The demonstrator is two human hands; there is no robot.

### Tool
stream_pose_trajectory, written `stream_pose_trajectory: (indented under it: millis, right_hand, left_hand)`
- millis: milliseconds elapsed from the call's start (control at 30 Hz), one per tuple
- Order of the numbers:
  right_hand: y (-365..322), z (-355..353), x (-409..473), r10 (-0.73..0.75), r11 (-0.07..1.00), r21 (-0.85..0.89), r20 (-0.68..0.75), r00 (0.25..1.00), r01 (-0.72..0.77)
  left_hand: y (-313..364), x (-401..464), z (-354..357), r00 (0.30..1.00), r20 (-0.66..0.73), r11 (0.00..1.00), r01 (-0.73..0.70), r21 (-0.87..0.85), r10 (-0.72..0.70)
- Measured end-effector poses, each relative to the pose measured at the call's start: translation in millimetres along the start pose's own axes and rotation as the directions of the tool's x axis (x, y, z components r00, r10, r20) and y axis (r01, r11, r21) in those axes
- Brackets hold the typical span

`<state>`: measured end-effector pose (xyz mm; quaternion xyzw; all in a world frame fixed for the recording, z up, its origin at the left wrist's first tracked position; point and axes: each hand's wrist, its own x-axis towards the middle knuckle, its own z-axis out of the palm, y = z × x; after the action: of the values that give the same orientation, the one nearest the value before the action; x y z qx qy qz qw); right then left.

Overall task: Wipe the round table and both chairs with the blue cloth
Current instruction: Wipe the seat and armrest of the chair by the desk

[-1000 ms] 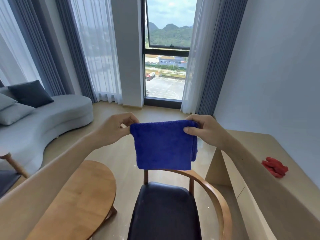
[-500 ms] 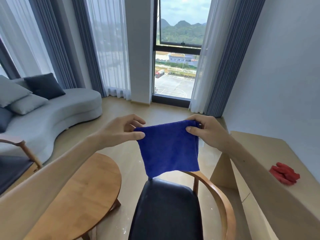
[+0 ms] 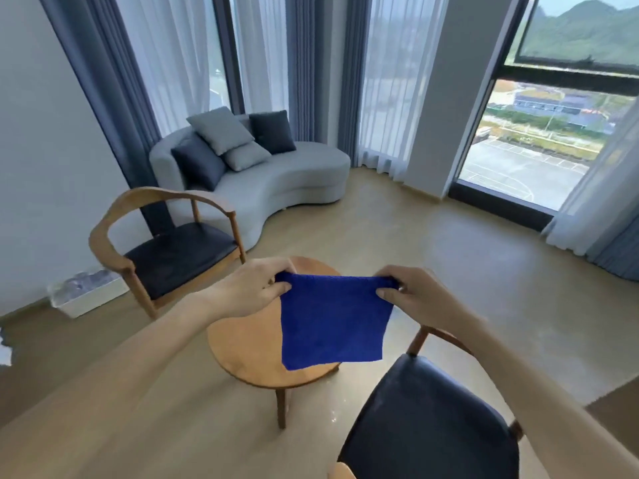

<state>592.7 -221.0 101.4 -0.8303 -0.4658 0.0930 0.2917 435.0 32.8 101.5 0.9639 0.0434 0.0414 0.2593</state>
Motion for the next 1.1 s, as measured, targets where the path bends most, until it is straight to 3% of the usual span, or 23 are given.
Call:
stream_pose_trajectory:
  millis: [100, 233, 567, 900, 1100]
  right_hand:
    - [-25.5, 43.4, 38.9, -0.036, 0.998, 0.045, 0.042, 0.998, 0.034]
    - [-62.7, 109.3, 91.9, -0.040, 0.999, 0.040, 0.085, 0.996, 0.037]
    - [-124.3, 249.4, 206.0, 0.134, 0.990, -0.075, 0.160, 0.978, -0.123]
    - [-70.0, 297.4, 245.0, 0.386, 0.910, -0.201, 0.095, 0.918, -0.362]
    - [-32.8, 333.6, 255.9, 0.506, 0.859, -0.152, 0.102, 0.857, -0.489]
  left_hand:
    - [-49.0, -32.2, -13.6, 0.991, -0.022, 0.980, 0.125, -0.153, -0.130]
    - [-125.9, -62.6, -29.5, 0.972, -0.031, 0.955, 0.221, -0.198, -0.231]
    - [-316.9, -59.9, -73.4, 0.970, 0.059, 0.947, 0.243, -0.209, -0.236]
    - [-394.6, 46.1, -25.6, 0.951, 0.274, 0.979, 0.177, -0.105, -0.143]
    - [-422.4, 93.1, 6.1, 0.882, 0.453, 0.989, 0.146, 0.001, -0.131]
